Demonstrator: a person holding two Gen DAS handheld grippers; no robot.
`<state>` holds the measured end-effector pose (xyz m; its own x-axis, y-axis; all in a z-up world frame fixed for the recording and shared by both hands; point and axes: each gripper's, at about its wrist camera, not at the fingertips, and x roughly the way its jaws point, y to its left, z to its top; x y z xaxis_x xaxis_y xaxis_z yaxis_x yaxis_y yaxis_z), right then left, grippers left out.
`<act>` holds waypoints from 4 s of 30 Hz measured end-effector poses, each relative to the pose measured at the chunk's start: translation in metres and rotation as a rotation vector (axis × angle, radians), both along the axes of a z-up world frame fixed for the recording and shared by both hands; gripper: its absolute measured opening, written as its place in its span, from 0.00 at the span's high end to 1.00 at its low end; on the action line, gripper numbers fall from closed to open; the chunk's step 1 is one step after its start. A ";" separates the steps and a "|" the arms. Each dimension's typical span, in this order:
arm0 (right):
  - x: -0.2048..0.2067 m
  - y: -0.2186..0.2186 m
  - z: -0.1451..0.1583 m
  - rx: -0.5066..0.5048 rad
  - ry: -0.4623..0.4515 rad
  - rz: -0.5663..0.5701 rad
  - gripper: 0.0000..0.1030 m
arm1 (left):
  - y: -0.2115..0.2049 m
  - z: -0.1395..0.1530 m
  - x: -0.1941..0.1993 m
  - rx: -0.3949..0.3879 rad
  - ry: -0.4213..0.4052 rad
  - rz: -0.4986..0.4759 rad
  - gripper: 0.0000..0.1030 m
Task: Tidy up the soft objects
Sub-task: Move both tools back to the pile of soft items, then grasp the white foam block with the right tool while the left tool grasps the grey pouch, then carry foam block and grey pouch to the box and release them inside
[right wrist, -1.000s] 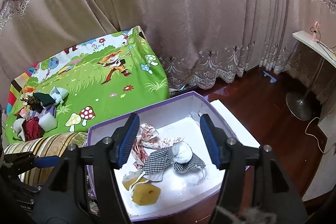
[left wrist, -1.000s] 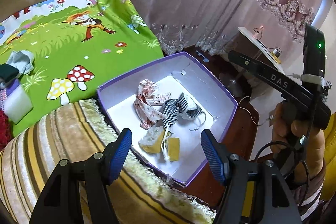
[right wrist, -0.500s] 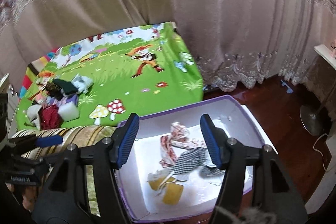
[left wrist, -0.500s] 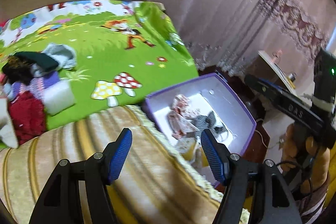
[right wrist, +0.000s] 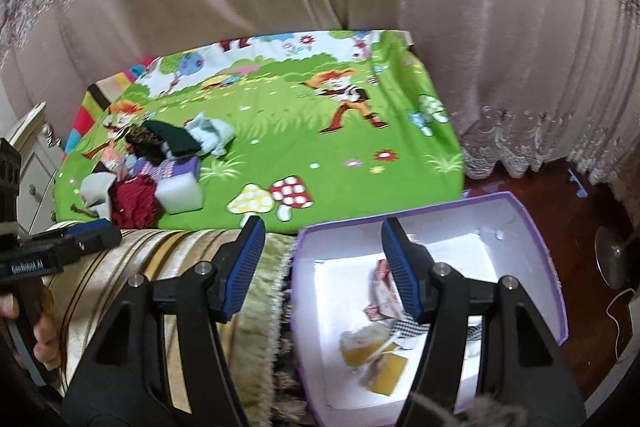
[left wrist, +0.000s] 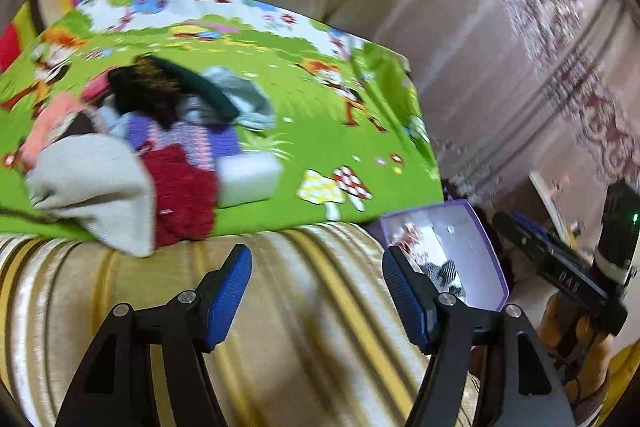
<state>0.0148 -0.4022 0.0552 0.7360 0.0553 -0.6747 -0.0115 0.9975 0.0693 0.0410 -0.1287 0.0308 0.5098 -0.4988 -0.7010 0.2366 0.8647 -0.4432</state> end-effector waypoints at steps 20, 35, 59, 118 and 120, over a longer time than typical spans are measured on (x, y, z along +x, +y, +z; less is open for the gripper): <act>0.060 0.101 -0.028 0.017 0.101 0.201 0.37 | 0.134 -0.033 0.034 -0.236 0.175 0.353 0.34; 0.108 0.152 -0.055 0.045 0.187 0.294 0.33 | 0.149 -0.056 0.069 -0.247 0.250 0.414 0.39; 0.152 0.185 -0.088 -0.026 0.287 0.300 0.33 | 0.146 -0.046 0.030 -0.223 0.174 0.384 0.81; 0.028 -0.048 -0.064 0.261 0.138 -0.115 0.26 | -0.074 0.029 0.003 0.033 -0.077 -0.072 0.83; 0.024 -0.058 -0.061 0.262 0.126 -0.135 0.26 | -0.082 0.030 0.002 0.038 -0.080 -0.092 0.83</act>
